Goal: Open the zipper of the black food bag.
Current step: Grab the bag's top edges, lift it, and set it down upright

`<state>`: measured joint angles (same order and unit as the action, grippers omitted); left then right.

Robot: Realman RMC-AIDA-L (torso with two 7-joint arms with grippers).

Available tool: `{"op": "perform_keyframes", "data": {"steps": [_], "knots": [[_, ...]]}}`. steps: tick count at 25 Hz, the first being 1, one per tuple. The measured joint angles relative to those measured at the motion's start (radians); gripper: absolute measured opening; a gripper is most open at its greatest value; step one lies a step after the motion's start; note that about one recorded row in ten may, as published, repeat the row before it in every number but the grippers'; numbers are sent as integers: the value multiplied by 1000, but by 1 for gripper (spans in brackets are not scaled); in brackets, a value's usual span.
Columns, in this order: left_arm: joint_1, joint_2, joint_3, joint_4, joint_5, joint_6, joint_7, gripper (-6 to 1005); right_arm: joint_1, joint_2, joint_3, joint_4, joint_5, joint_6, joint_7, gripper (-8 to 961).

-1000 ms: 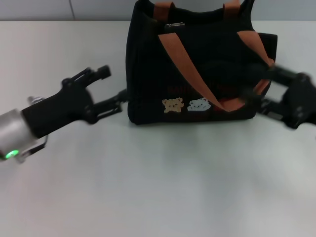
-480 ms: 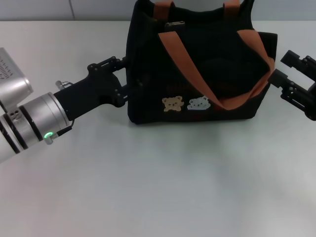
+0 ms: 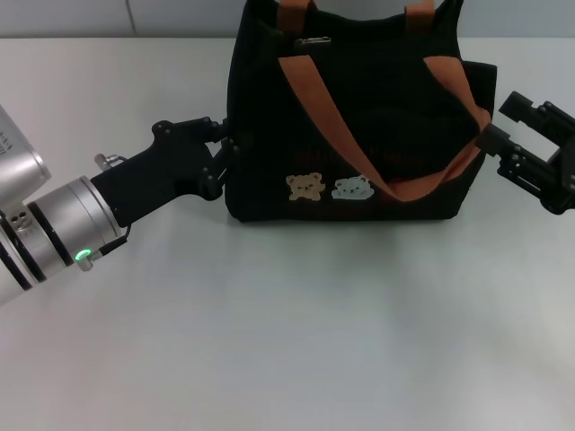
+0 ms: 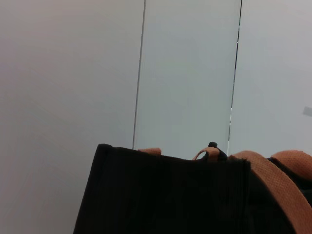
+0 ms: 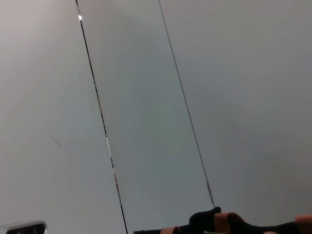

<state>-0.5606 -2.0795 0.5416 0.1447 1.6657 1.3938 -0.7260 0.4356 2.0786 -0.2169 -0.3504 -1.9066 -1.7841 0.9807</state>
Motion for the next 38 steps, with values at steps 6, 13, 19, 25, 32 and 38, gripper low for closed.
{"op": "perform_keyframes", "data": {"steps": [6, 13, 19, 25, 32, 38], "knots": [[4, -1, -2, -14, -2, 2, 8, 151, 3, 0, -1, 4, 0, 10, 0, 672], [26, 5, -5, 5, -15, 28, 14, 96, 1, 1, -1, 10, 0, 19, -5, 672], [91, 13, -32, 112, -37, 87, -34, 96, -6, 1, 6, 39, 0, 29, -40, 672], [163, 36, -39, 333, -43, 237, -177, 95, 2, 1, -1, 54, 0, 40, -52, 672], [165, 95, -19, 585, -32, 382, -346, 95, 37, 3, -2, 88, 0, 46, -63, 672], [179, 84, 30, 748, -31, 468, -402, 95, 45, 5, 8, 167, 3, 49, -178, 672]]}}
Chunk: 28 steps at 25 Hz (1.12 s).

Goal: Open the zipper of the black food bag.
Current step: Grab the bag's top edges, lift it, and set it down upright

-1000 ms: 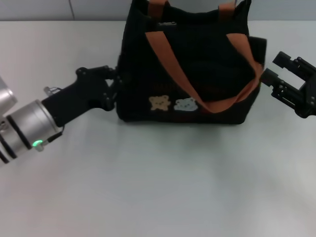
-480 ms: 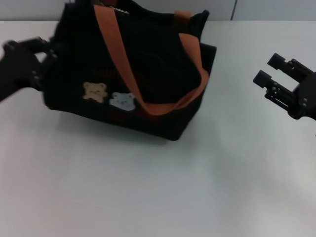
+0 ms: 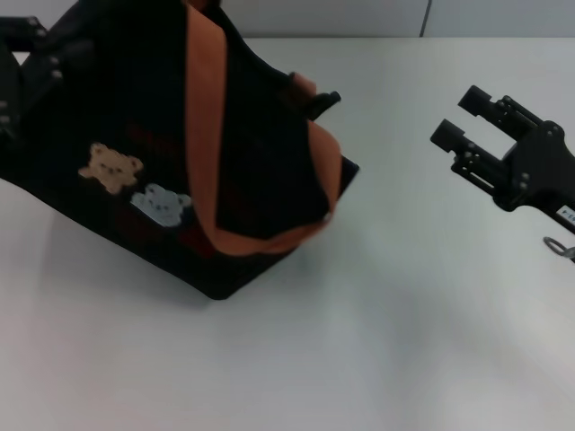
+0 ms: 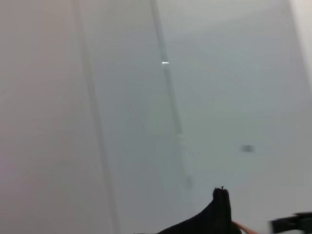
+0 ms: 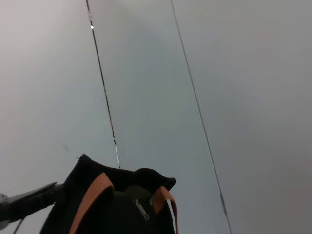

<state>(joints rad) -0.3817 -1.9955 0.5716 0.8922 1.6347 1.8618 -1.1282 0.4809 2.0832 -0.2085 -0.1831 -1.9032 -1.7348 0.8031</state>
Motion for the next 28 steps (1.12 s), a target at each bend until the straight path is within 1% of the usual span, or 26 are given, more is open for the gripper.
{"op": "perform_keyframes", "data": {"steps": [1, 2, 3, 4, 5, 6, 7, 8, 10, 11, 12, 14, 15, 17, 19, 21, 22, 23, 24, 25, 26, 27, 28], "knots": [[2, -5, 21, 6, 0, 3, 3, 95, 0, 2, 0, 22, 4, 3, -41, 672], [7, -19, 77, 11, 5, 1, 21, 95, -3, 4, 1, 72, 18, 15, -155, 672], [7, -19, 77, 11, 5, 1, 21, 95, -3, 4, 1, 72, 18, 15, -155, 672], [8, -29, 104, 9, 13, -2, 40, 94, -6, 4, 7, 120, 29, 27, -270, 672], [8, -37, 119, 8, 19, -3, 51, 94, -6, 4, 7, 120, 29, 27, -270, 672], [7, -51, 136, 7, 34, -4, 66, 94, -9, 4, 14, 141, 32, 31, -329, 672], [3, -69, 169, 10, 53, -6, 82, 94, -15, 5, 49, 184, 35, 36, -444, 672], [3, -69, 169, 10, 53, -6, 82, 94, -15, 5, 49, 184, 35, 36, -444, 672], [-5, -74, 209, 7, 59, -8, 88, 94, -25, 6, 97, 232, 35, 40, -576, 671], [-5, -74, 209, 7, 59, -8, 88, 94, -28, 7, 119, 254, 36, 46, -638, 671], [-19, -76, 251, 0, 56, -17, 89, 94, -32, 8, 157, 292, 36, 69, -736, 671], [-32, -76, 261, -11, 56, -23, 89, 94, -32, 9, 198, 322, 36, 100, -794, 671], [-33, -76, 261, -13, 56, -24, 89, 94, -32, 9, 198, 322, 36, 100, -794, 671], [-40, -77, 262, -19, 56, -26, 90, 95, -28, 9, 251, 342, 37, 149, -810, 671], [-41, -77, 262, -19, 57, -26, 90, 96, -25, 9, 263, 344, 37, 168, -811, 671], [-41, -76, 259, -19, 57, -26, 90, 96, -16, 9, 292, 351, 37, 225, -812, 671], [-41, -76, 256, -18, 57, -26, 90, 96, -9, 9, 320, 356, 37, 282, -812, 671], [-39, -75, 253, -15, 57, -26, 90, 96, -9, 9, 320, 356, 37, 282, -812, 671], [-37, -74, 249, -13, 55, -26, 90, 96, -5, 9, 354, 362, 37, 337, -809, 671], [-37, -74, 249, -13, 55, -26, 90, 97, -5, 9, 354, 362, 37, 337, -809, 671], [-36, -74, 246, -13, 54, -26, 90, 97, -3, 9, 368, 366, 37, 359, -807, 671], [-34, -73, 239, -13, 48, -26, 94, 97, 4, 9, 391, 379, 37, 410, -806, 671], [-34, -73, 239, -13, 48, -26, 94, 97, 4, 9, 391, 379, 37, 410, -806, 672]]}}
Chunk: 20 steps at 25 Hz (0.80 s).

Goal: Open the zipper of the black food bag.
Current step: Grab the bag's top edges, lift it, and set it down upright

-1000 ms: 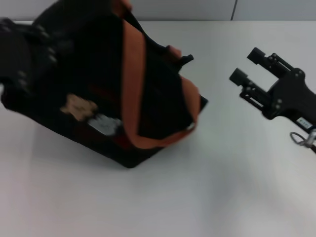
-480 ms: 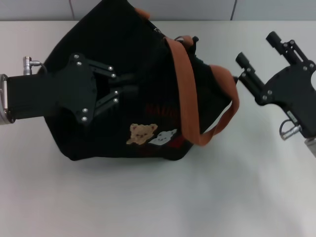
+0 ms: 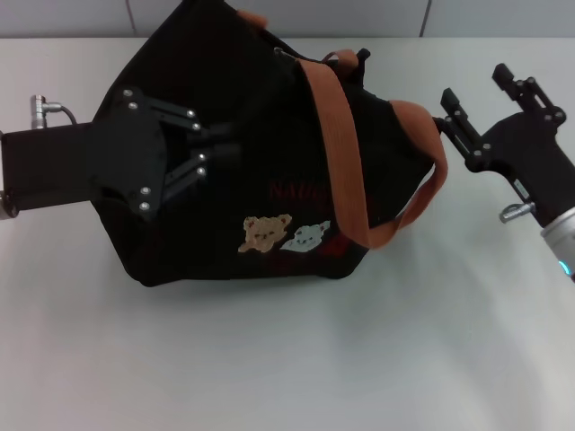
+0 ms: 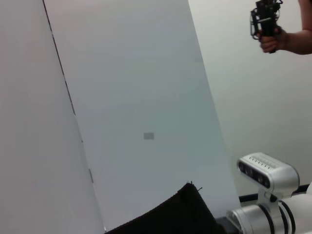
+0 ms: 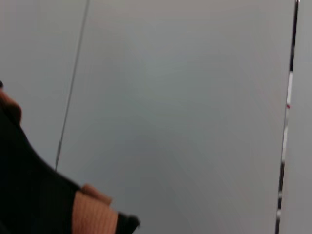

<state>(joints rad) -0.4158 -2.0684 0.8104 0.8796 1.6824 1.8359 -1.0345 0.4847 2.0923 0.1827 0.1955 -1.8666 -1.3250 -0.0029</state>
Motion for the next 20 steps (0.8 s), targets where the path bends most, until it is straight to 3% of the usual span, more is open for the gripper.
{"op": "perform_keyframes", "data": {"steps": [9, 14, 20], "knots": [[1, 2, -25, -2, -72, -2, 12, 92, 45, 0, -40, 90, -159, 147, 71, 672], [-4, 3, -48, -6, -108, -2, 15, 92, 49, 0, -41, 152, -255, 177, 71, 672], [6, 0, -44, -17, -110, 2, 41, 93, 41, 0, -32, 156, -259, 187, 74, 671]]}}
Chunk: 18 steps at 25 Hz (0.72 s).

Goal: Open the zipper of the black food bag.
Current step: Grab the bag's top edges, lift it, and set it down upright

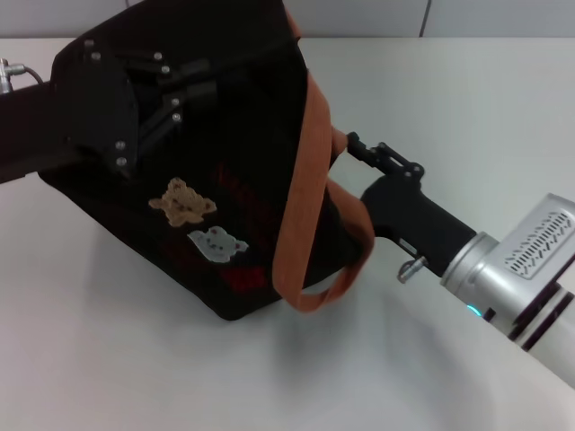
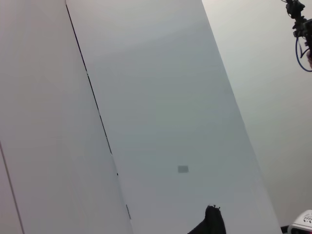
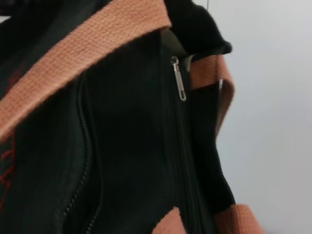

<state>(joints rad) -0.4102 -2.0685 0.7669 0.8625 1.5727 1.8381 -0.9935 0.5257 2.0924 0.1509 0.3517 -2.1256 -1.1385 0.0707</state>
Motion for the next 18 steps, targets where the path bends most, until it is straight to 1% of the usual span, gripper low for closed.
{"op": "perform_keyframes", "data": {"steps": [3, 4, 5, 8, 9, 13, 14, 15, 17, 18], "knots": [[2, 2, 1, -25, 5, 1, 11, 93, -28, 0, 26, -20, 3, -20, 15, 671], [3, 2, 2, -45, 7, 5, 21, 93, -60, 0, 85, -44, 5, -49, 42, 671], [3, 2, 2, -45, 7, 5, 21, 93, -60, 0, 85, -44, 5, -49, 42, 670], [7, 2, 6, -77, 8, 17, 53, 91, -101, 0, 171, -74, 6, -99, 92, 670], [10, 2, 20, -89, 8, 25, 68, 90, -118, 0, 205, -99, 6, -136, 135, 669], [11, 1, 54, -92, 8, 27, 73, 88, -121, -1, 220, -134, 6, -178, 211, 668], [9, -1, 77, -96, 8, 25, 73, 88, -113, -2, 219, -150, 4, -207, 240, 668], [9, -1, 77, -96, 8, 25, 73, 88, -113, -2, 219, -150, 4, -207, 240, 668], [4, -2, 95, -104, 7, 23, 73, 88, -105, -3, 211, -166, -6, -254, 223, 667], [1, -2, 101, -110, 5, 23, 73, 88, -101, -4, 204, -181, -20, -292, 181, 667]]}}
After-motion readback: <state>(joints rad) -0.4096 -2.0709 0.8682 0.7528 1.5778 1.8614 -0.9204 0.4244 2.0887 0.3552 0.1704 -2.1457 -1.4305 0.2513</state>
